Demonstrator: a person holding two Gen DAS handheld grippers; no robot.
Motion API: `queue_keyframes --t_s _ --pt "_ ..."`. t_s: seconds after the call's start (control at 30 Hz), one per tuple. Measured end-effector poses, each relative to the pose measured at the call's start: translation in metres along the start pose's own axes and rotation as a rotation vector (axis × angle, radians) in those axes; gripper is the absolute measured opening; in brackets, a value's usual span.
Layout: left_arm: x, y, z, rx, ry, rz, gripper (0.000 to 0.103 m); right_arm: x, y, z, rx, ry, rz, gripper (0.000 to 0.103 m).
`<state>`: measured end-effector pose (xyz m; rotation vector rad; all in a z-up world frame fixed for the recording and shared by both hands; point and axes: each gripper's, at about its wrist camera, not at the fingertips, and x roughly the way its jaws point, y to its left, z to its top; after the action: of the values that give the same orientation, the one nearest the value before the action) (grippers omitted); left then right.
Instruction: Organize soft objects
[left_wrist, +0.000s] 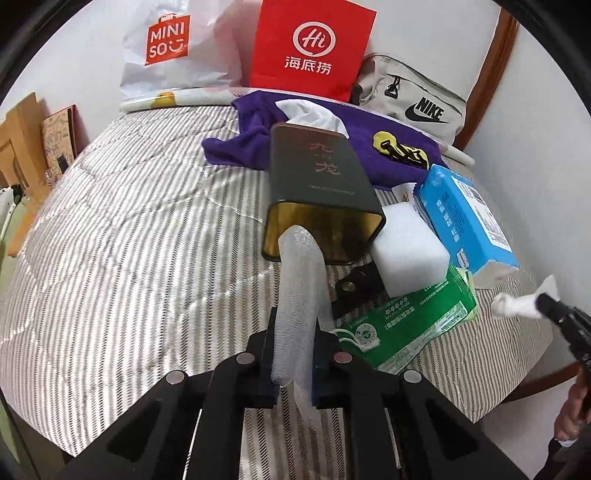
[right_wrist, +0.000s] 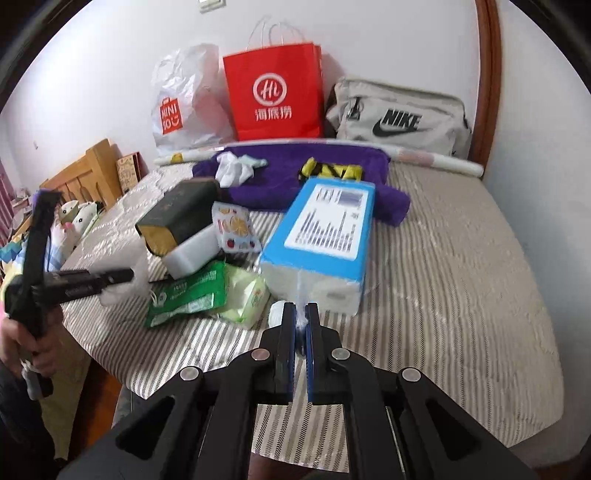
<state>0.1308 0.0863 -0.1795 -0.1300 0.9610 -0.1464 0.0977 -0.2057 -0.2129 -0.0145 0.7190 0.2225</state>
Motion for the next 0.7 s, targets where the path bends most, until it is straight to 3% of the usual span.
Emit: queue_keyframes --t_s 0.4,0.7 --pt "-0.010 0.004 0.011 -0.040 0.003 -0.019 0.011 0.025 -0.006 -0.006 0.012 0.068 0.026 0.005" --pt "-0.036 -0.011 0.030 -0.024 -0.052 -0.005 0.011 0.006 -0.009 0.010 -0.020 0.024 0.075 0.005"
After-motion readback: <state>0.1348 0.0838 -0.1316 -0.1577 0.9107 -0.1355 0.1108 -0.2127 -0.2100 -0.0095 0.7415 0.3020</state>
